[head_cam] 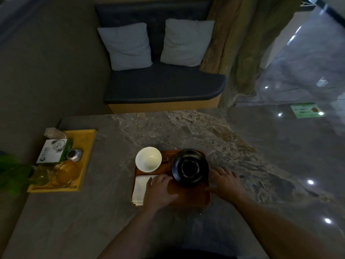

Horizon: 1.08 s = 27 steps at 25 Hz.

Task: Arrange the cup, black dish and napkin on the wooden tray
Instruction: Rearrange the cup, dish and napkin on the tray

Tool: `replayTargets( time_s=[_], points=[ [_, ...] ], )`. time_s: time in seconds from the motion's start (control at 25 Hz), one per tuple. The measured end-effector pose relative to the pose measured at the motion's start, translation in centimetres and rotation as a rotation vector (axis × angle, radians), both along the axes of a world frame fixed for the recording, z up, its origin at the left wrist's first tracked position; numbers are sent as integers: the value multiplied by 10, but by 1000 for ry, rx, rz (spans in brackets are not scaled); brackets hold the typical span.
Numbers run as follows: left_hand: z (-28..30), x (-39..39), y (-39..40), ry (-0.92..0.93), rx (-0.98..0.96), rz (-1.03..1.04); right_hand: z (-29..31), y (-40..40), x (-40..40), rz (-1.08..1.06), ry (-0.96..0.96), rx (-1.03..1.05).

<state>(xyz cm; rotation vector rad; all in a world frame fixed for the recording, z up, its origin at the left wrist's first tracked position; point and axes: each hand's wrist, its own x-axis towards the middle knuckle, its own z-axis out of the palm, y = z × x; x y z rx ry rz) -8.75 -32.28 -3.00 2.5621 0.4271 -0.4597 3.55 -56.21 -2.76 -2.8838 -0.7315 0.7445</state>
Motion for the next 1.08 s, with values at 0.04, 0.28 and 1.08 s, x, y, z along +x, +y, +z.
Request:
replayTargets(
  time_s=[0.04, 0.28, 1.08],
  points=[
    [0, 5, -1, 10, 25, -22, 0, -1, 6, 17, 20, -5],
    [-11, 16, -19, 84, 129, -29, -5, 5, 31, 167, 85, -38],
    [-21, 18, -16, 44, 201, -74, -27, 8, 25, 193, 88, 50]
  ],
)
